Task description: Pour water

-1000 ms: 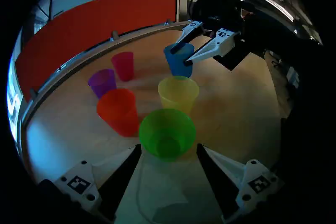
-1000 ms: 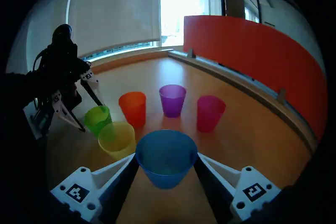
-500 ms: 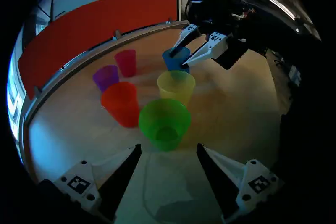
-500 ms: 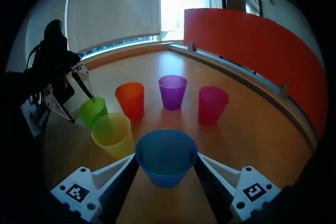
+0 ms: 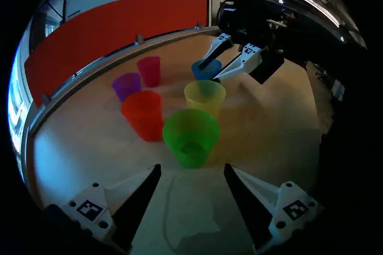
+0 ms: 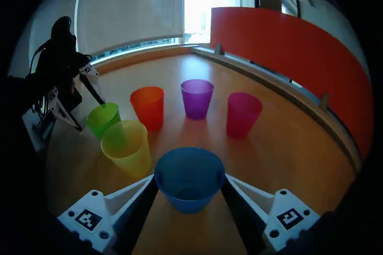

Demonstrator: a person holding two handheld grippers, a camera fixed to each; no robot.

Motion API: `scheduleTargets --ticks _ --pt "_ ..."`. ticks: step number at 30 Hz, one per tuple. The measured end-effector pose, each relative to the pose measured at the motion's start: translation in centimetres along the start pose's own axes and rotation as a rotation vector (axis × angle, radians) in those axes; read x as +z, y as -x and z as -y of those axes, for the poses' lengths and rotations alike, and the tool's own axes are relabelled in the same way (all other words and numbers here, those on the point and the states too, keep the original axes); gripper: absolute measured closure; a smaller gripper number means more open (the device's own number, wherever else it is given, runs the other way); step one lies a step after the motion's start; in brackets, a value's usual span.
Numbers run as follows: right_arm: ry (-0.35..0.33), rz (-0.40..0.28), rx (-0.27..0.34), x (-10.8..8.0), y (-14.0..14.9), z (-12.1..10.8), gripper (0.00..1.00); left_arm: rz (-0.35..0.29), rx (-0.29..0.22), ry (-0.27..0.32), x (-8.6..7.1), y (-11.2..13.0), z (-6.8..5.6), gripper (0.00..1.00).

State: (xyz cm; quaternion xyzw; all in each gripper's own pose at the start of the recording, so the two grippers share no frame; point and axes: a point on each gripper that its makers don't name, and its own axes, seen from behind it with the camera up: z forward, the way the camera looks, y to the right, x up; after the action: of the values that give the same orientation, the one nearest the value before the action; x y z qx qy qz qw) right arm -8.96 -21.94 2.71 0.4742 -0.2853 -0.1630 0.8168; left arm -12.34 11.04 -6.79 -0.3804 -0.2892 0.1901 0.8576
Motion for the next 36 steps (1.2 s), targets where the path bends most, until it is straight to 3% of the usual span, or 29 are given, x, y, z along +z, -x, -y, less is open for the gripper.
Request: scheduleTargets --ticks 16,24,36 --pt "-0.005 0.025 0.014 -0.6 1.1 0.5 0.08 0.002 -0.007 0.004 0.1 0.2 -0.3 0.02" --pt "0.011 0.031 0.025 -1.2 1.6 0.3 0.00 -0.001 -0.007 0.002 -0.1 0.1 -0.3 0.02" --pt "0.055 0.018 0.048 -4.4 3.2 0.6 0.00 -0.010 -0.018 -0.024 -1.4 0.7 -0.2 0.02"
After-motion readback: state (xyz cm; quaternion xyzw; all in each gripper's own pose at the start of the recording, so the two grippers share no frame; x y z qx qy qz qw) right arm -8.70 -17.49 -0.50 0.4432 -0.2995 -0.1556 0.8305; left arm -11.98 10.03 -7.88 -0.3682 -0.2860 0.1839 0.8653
